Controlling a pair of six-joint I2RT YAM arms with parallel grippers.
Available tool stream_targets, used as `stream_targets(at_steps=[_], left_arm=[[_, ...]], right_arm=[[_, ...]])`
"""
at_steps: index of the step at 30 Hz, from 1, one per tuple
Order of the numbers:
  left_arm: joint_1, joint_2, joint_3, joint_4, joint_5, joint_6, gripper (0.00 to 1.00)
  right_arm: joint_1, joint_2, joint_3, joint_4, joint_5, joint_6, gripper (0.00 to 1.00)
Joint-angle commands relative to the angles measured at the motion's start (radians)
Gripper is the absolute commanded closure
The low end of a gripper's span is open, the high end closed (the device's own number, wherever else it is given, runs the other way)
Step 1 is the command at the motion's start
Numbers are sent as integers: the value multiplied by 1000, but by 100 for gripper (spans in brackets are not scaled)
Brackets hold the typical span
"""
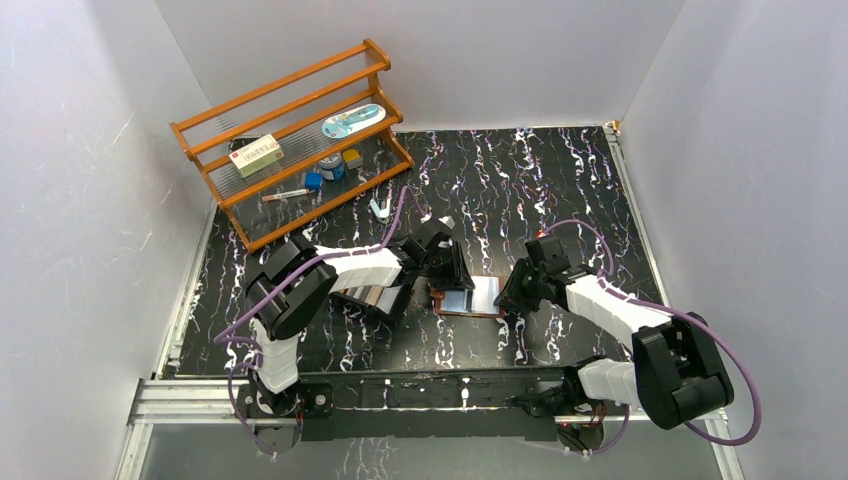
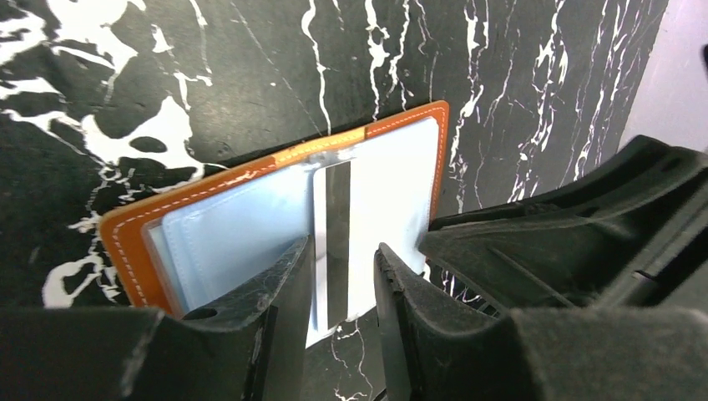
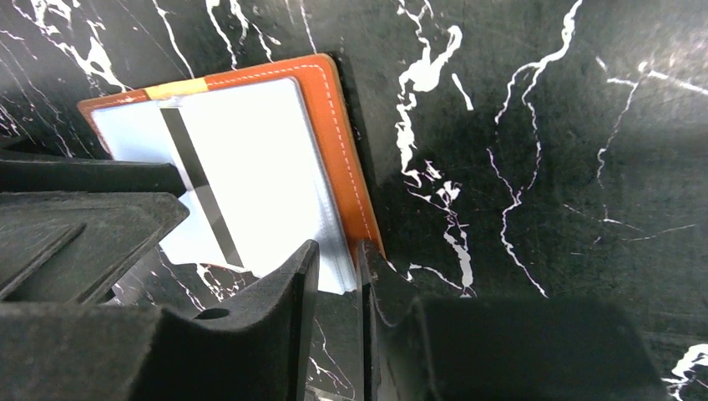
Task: Put the credit cards into the card holder
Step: Insert the credit card into the card holder.
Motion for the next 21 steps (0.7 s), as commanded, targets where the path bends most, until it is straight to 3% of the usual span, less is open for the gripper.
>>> stream_targets(at_steps=[1, 21], left_arm=[[-18, 10, 50, -14, 33, 2, 69], [-35, 30, 119, -30, 51, -2, 69]], right_arm=[[2, 7, -31, 65, -26, 30, 69], [3, -13, -12, 65, 1, 35, 68]])
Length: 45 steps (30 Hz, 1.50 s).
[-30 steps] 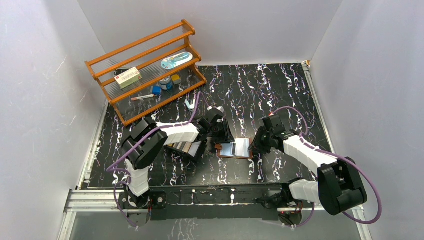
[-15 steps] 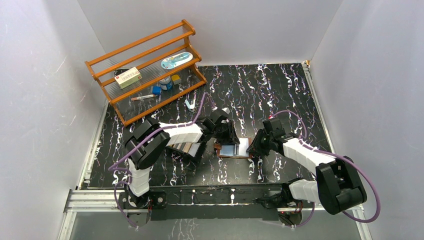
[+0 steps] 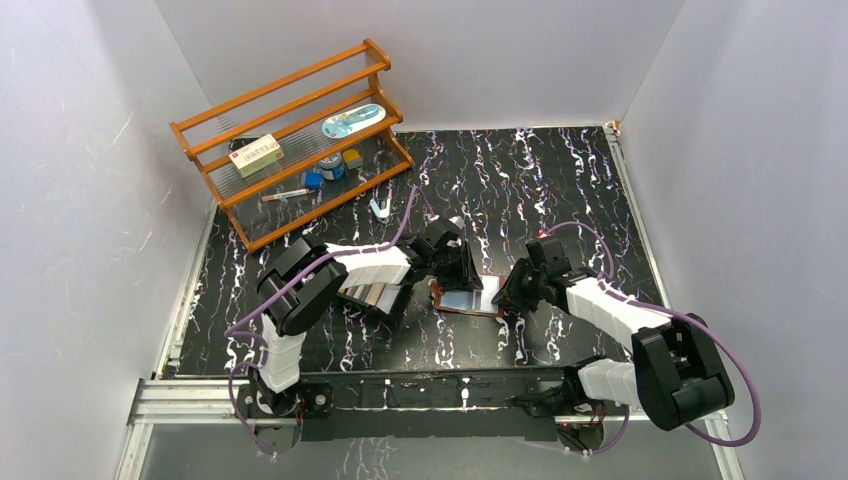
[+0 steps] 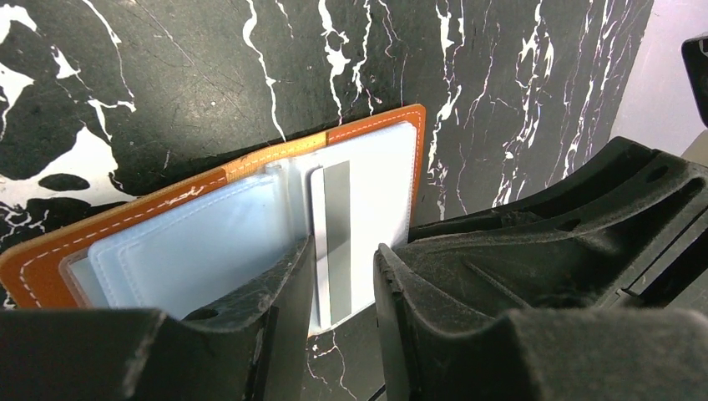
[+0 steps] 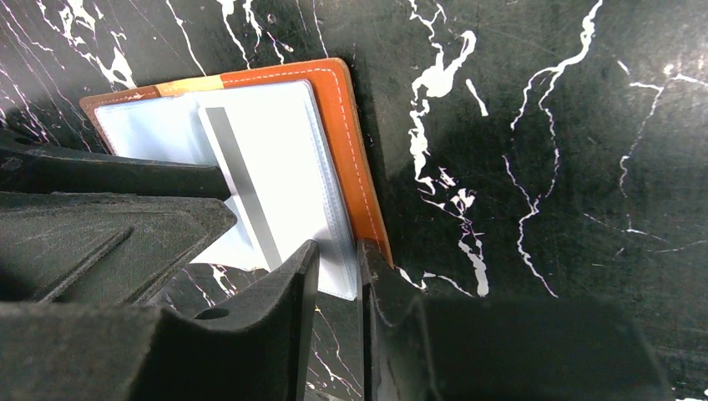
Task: Put the credit cards into the card holder
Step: Insert the credit card into the card holder, then pick up the credit card from the storage box.
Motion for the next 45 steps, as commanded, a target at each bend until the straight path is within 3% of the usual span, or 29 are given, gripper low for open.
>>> stream_targets(at_steps=[1, 14, 25, 31, 36, 45], left_arm=[[-10, -43, 56, -57, -2, 14, 69], [-3, -181, 206, -473, -215, 280, 59], [91, -383, 157, -837, -476, 528, 56], [128, -492, 48, -808, -565, 752, 56], [191, -532, -59, -725, -637, 822, 57], [254, -452, -163, -656, -641, 798, 56]], right_arm=[[3, -16, 37, -15, 32, -15, 68], [3, -77, 88, -81, 28, -36, 65], [4, -140, 123, -140, 37, -65, 64], [3, -145, 132, -149, 54, -71, 64], [3, -130, 140, -148, 49, -69, 64], [3, -134, 129, -137, 40, -59, 64]])
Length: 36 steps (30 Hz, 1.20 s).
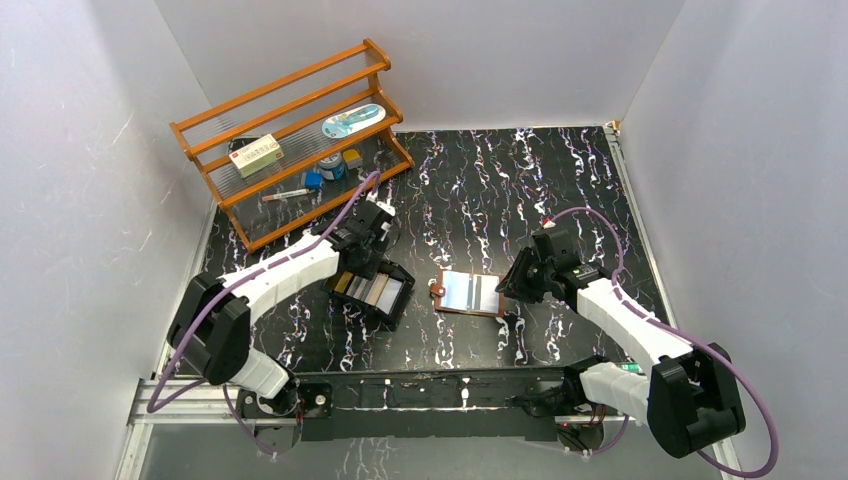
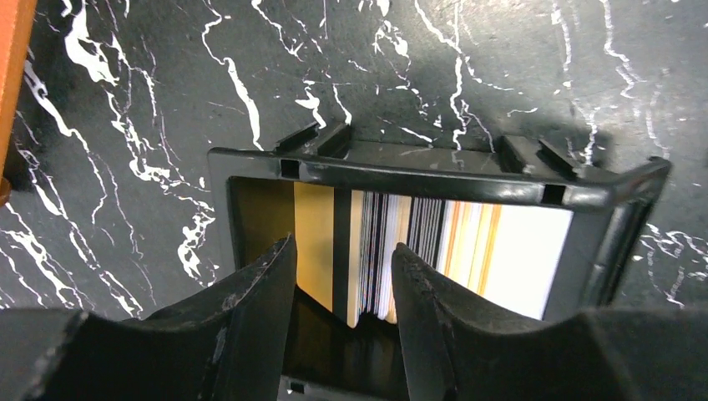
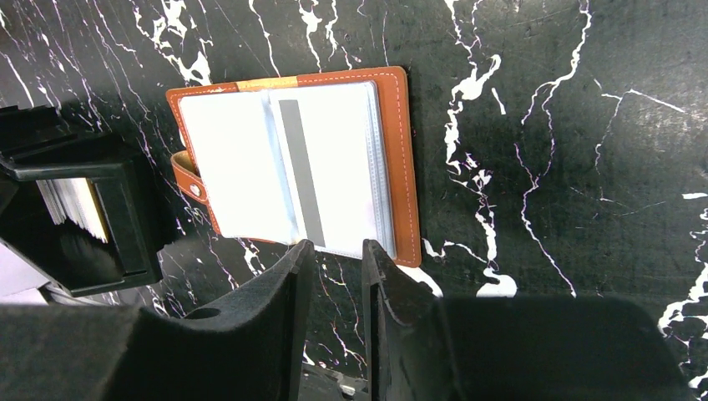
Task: Put the credit cards into the card holder
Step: Pick up the credit card from the storage box.
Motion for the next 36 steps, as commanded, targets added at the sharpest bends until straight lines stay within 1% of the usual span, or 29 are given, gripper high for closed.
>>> stream_targets(at_steps=[1, 5, 11, 16, 21, 27, 36], left_arm=[[37, 35, -62, 53, -38, 11, 56], [45, 68, -72, 70, 17, 19, 57], [46, 60, -90, 93, 65, 25, 60], [46, 39, -83, 78, 181, 32, 70], [47, 40, -75, 60, 199, 31, 78], [47, 52, -31, 23, 231, 38, 85], [47, 53, 20, -17, 282, 53, 89]], right_arm=[[2, -3, 36, 16, -1, -5, 64], [3, 1, 46, 14, 2, -4, 64], [3, 10, 46, 27, 1, -1, 64], [2, 18, 43, 34, 0, 2, 64], [3, 18, 39, 43, -5, 4, 65], [3, 19, 37, 44, -3, 5, 65], [4, 15, 29, 53, -11, 11, 66]])
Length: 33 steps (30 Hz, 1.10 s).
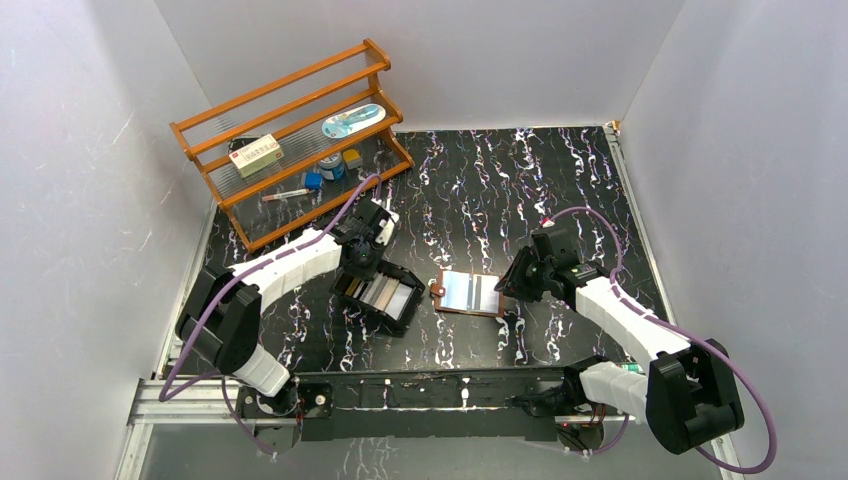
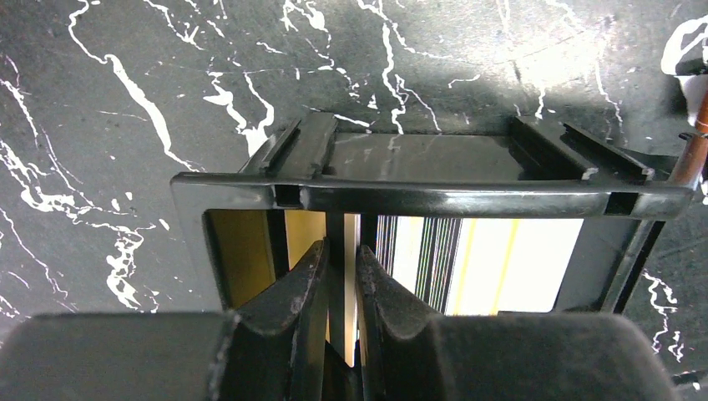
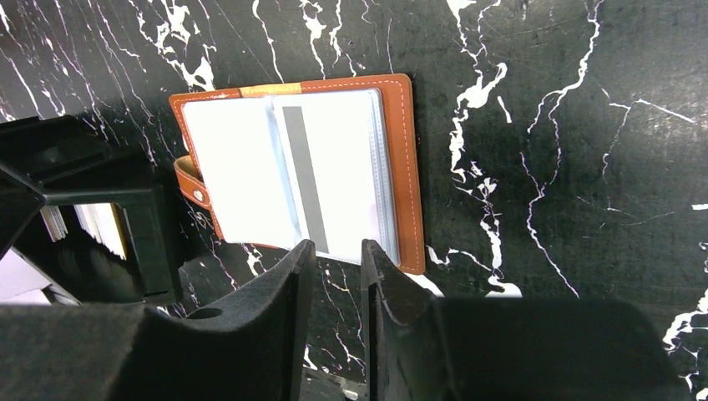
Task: Put the credit cards into the card holder
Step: Pick up the credit card from the storage box.
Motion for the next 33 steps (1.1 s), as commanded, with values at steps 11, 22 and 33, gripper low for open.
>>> stream_targets(at_steps=[11, 22, 33], left_arm=[[-2, -29, 39, -51, 98, -2, 82], [-2, -38, 30, -52, 111, -9, 89], [-2, -77, 130, -145, -65, -50, 100]], right_arm=[[5, -13, 22, 34, -10, 13, 66], [14, -24, 19, 35, -9, 27, 66], [36, -32, 33, 51, -46, 21, 65]])
